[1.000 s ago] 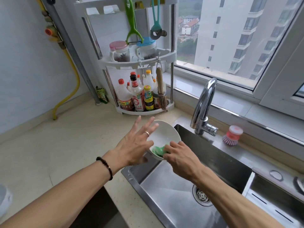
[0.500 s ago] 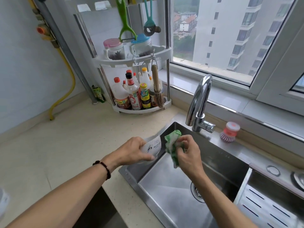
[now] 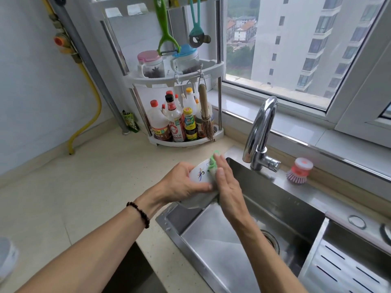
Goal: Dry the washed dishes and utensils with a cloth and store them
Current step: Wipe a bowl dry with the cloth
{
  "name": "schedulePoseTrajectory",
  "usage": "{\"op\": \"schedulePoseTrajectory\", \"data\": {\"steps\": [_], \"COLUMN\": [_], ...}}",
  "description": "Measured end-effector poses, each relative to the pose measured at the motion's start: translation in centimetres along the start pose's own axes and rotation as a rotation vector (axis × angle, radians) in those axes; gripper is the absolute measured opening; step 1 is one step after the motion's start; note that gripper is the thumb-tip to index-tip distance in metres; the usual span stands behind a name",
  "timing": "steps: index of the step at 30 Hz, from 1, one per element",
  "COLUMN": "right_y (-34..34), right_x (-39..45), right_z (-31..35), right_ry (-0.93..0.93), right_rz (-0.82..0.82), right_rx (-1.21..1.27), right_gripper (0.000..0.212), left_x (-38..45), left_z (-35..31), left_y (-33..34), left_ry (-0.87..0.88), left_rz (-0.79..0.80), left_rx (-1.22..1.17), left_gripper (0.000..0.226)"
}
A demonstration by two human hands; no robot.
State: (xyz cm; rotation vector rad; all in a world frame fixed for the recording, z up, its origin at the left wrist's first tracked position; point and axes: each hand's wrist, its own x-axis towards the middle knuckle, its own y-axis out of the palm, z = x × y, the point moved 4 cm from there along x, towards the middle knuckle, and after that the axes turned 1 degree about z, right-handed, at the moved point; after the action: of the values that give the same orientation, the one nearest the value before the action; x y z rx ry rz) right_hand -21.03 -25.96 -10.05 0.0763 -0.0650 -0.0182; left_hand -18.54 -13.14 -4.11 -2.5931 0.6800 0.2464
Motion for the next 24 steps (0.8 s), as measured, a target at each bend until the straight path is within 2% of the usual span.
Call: {"op": "schedulePoseTrajectory", "data": {"steps": [2,5,6,8,10,12,13,15,17,19,21,22,24], "right_y": [0.2,-0.6,-0.7,-0.3,1.2,2.2,2.1,1.2,0.7,1.2,2.2,2.6,2.1], "right_x": [0.1,1.9,2.2,2.2,1.4,0.6,0.8,1.6,2.3,2.4,1.9,1.6,1.6], "right_z": [0.0,-0.9,-0.7,0.0,0.8,0.3,-0.1,-0.7,-0.5,0.2,0.7,0.4,0.1], "right_ry": [-0.015,0.251,0.291,0.208,0.023,-0.04,-0.01,0.193,0.292,0.233,0.135,0.144,0.266], "right_rz": [0.008,0.004,0.0,-0.001,0.059,0.056,0.053,0.063,0.091,0.055,0.057,0.071,0.036], "right_rx": [-0.006,0.223,0.247,0.063,-0.17,-0.174,-0.12,0.111,0.27,0.139,-0.054,-0.075,0.131], "right_gripper": [0.042,0.056,0.05,0.036,0.042,0.046,0.049,0.06,0.056,0.048,0.059,0.06,0.052], "left_x": [-0.2,-0.6,-0.6,-0.2,0.4,0.5,0.4,0.0,-0.2,0.1,0.6,0.6,0.3], "left_z": [-0.2,-0.3,-0.4,-0.5,-0.3,-0.2,-0.2,-0.2,-0.2,-0.3,-0.4,-0.6,-1.1], "left_y": [-0.1,0.2,0.2,0.0,-0.6,-0.9,-0.9,-0.7,-0.7,-1.0,-1.4,-1.4,-1.2], "left_ry": [0.018,0.025,0.025,0.026,0.022,0.02,0.023,0.012,-0.001,-0.004,0.004,0.008,0.017], "left_rz": [0.038,0.06,0.038,-0.041,-0.106,-0.089,-0.061,-0.019,-0.051,-0.124,-0.152,-0.145,-0.111], "left_rx": [0.008,0.016,0.022,0.063,0.12,0.146,0.142,0.113,0.102,0.139,0.194,0.214,0.218], "left_gripper": [0.012,0.014,0.013,0.011,0.013,0.019,0.019,0.016,0.017,0.013,0.013,0.013,0.012]}}
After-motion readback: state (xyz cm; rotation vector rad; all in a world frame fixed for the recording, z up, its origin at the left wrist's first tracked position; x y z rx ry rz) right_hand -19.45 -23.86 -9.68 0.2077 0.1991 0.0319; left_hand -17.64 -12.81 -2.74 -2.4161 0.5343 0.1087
